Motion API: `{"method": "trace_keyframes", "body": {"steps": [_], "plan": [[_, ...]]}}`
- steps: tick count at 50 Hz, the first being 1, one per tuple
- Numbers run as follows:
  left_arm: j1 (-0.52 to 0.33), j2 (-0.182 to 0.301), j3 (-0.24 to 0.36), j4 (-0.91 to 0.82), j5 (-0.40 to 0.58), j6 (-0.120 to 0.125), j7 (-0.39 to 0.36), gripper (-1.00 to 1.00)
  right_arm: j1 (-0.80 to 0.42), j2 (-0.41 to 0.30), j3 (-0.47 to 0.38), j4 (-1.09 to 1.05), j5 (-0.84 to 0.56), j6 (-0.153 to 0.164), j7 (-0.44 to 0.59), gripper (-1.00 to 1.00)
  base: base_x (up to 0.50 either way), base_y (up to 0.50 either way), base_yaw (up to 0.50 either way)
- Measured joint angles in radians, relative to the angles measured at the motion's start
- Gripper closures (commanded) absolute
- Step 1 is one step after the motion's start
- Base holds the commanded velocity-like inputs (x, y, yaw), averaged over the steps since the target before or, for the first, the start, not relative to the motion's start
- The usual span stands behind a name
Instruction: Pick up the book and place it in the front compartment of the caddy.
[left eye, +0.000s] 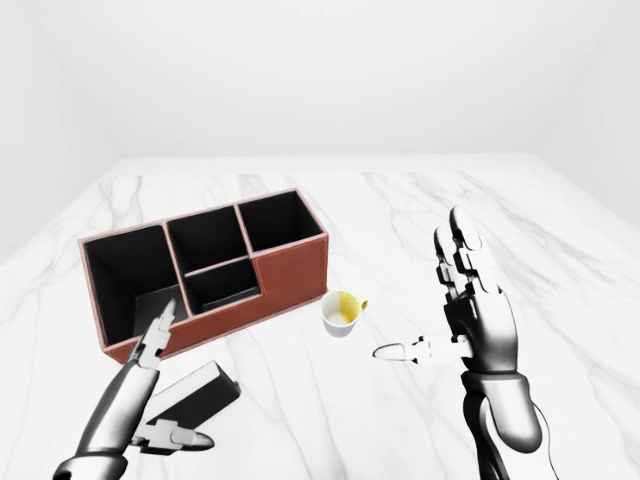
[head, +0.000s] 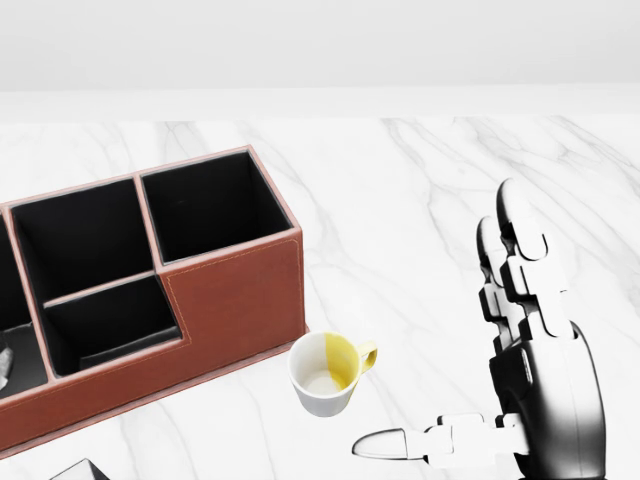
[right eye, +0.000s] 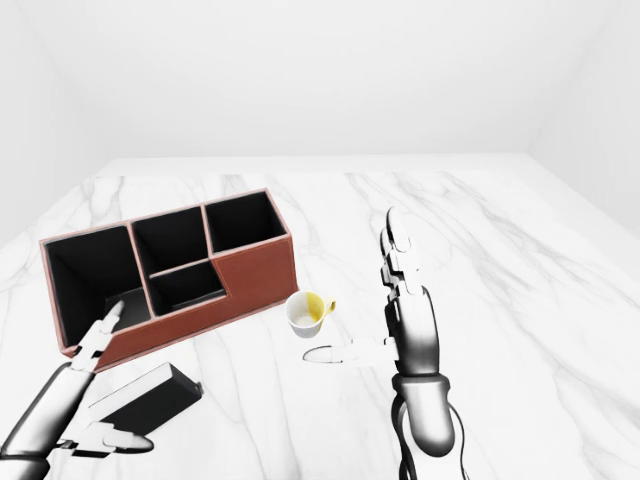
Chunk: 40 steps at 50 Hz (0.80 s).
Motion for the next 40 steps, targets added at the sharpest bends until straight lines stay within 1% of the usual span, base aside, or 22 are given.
{"method": "trace_keyframes", "body": {"steps": [8,24,40], "plan": [[-0.005,0.015,0.002,0.029,0.016,0.0,0.004,-1.0,0.0,0.0,-0.001,0.001,-0.003,0.0,0.0,-0.97,0.0,0.0,0.0],[-0.011,0.029,0.011,0.048,0.041,0.0,-0.017,-1.0,-0.002,0.0,-0.002,0.007,-0.021,0.0,-0.005,-0.97,0.0,0.0,0.0],[-0.04,0.067,-0.002,0.087,0.081,0.0,-0.028,-1.0,-0.002,0.001,-0.005,0.012,-0.024,0.0,-0.006,-0.97,0.0,0.0,0.0]]}}
